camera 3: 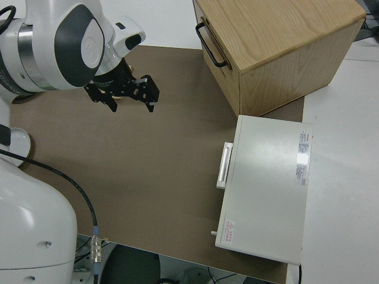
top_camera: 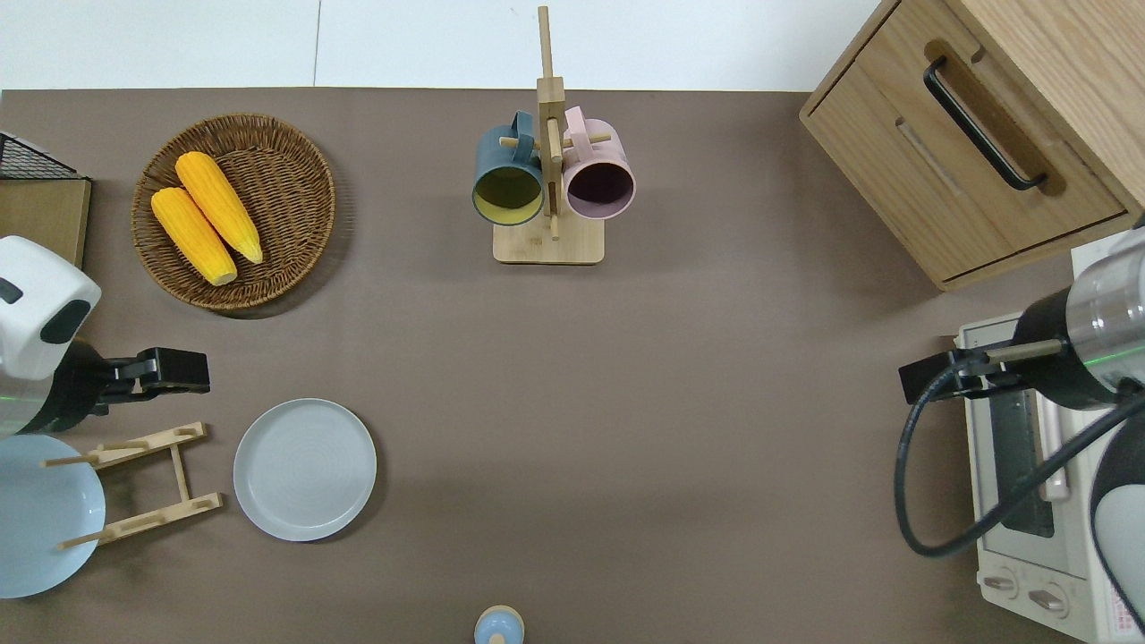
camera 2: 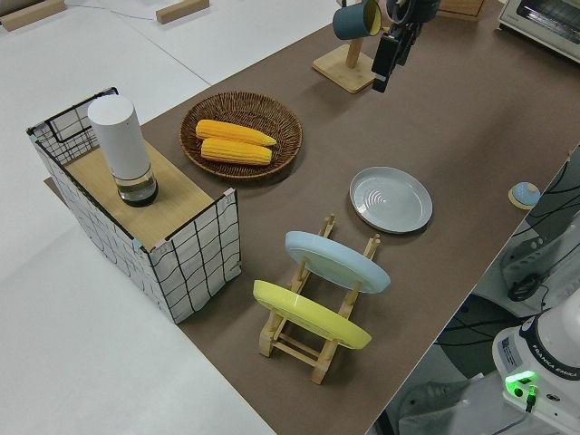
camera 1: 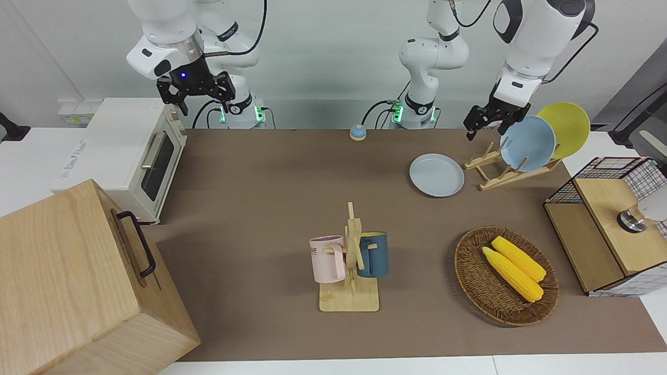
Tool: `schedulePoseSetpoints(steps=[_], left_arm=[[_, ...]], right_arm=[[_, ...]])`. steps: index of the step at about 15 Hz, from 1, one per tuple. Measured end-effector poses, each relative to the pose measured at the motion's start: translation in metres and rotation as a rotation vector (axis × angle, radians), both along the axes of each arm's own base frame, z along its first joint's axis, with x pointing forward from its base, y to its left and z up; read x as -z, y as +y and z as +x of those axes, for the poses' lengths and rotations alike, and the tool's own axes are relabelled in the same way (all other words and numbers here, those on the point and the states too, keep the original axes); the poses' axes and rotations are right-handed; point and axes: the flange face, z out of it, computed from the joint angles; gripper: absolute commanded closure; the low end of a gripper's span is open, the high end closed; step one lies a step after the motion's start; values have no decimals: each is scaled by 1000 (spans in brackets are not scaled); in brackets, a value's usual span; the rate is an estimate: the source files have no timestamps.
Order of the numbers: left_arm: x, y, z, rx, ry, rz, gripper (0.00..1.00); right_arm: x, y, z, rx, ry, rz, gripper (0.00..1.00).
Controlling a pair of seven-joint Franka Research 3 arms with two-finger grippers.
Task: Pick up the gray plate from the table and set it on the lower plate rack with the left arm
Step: 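Move the left gripper toward the gray plate on the table, then grasp the rim of the gray plate with the left gripper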
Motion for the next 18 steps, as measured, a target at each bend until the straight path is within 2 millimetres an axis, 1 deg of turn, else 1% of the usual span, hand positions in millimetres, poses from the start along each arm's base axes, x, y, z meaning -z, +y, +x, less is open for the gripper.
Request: schedulePoseSetpoints(steps=[6,9,12,15,18], left_arm=[[1,0,0,-1,3,0,7],[9,0,2,-1,22,2,7],[32,0,5,0,64,9,9],[62,5,7,3,84,40,9],[93,7,2,14,106,61,9]], right_arm=[[0,0,0,0,0,0,11],[0,0,0,0,0,0,13],[0,0,0,0,0,0,13],[0,0,0,0,0,0,13],[0,0,0,0,0,0,13]])
